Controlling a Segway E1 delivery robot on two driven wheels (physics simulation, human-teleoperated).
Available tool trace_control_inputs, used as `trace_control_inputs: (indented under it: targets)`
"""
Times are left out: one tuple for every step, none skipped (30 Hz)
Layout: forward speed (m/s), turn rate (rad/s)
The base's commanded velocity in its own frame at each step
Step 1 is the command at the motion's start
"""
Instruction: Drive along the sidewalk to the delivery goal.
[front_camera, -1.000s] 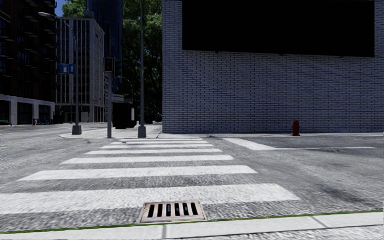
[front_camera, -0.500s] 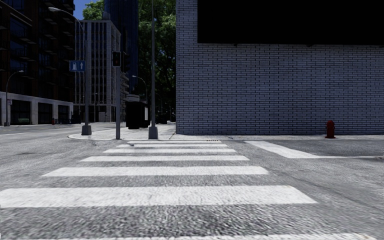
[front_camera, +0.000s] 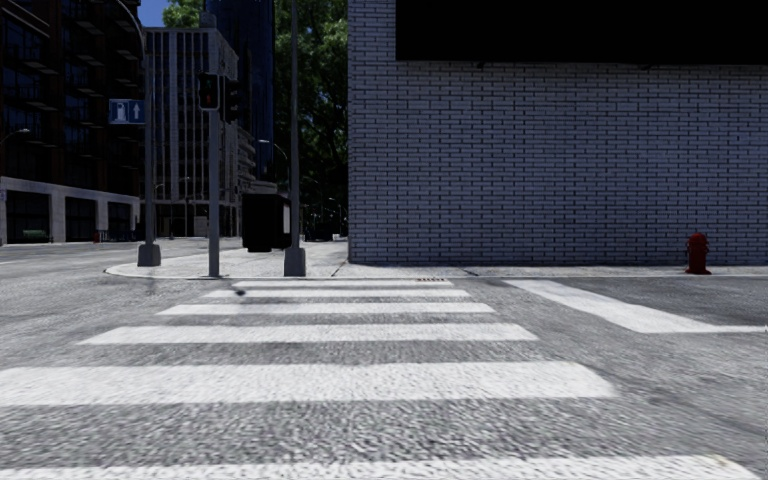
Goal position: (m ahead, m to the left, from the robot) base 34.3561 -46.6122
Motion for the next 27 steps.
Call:
trace_control_inputs:
  targets:
    - [1.96, 0.00]
    - [1.96, 0.00]
    - [1.96, 0.00]
    - [1.96, 0.00]
    - [1.96, 0.00]
    - [1.96, 0.00]
    - [1.96, 0.00]
    - [1.96, 0.07]
    - [1.96, 0.19]
    - [1.96, 0.19]
    - [1.96, 0.27]
    - [1.96, 0.33]
    - [1.96, 0.36]
    - [1.96, 0.36]
    - [1.96, 0.36]
    - [1.96, 0.37]
    - [1.96, 0.37]
    - [1.96, 0.37]
    - [1.96, 0.37]
    - [1.96, 0.30]
    - [1.96, 0.14]
    - [1.96, 0.00]
    - [1.96, 0.00]
    - [1.96, 0.00]
    - [1.96, 0.00]
    - [1.96, 0.00]
    - [1.97, 0.00]
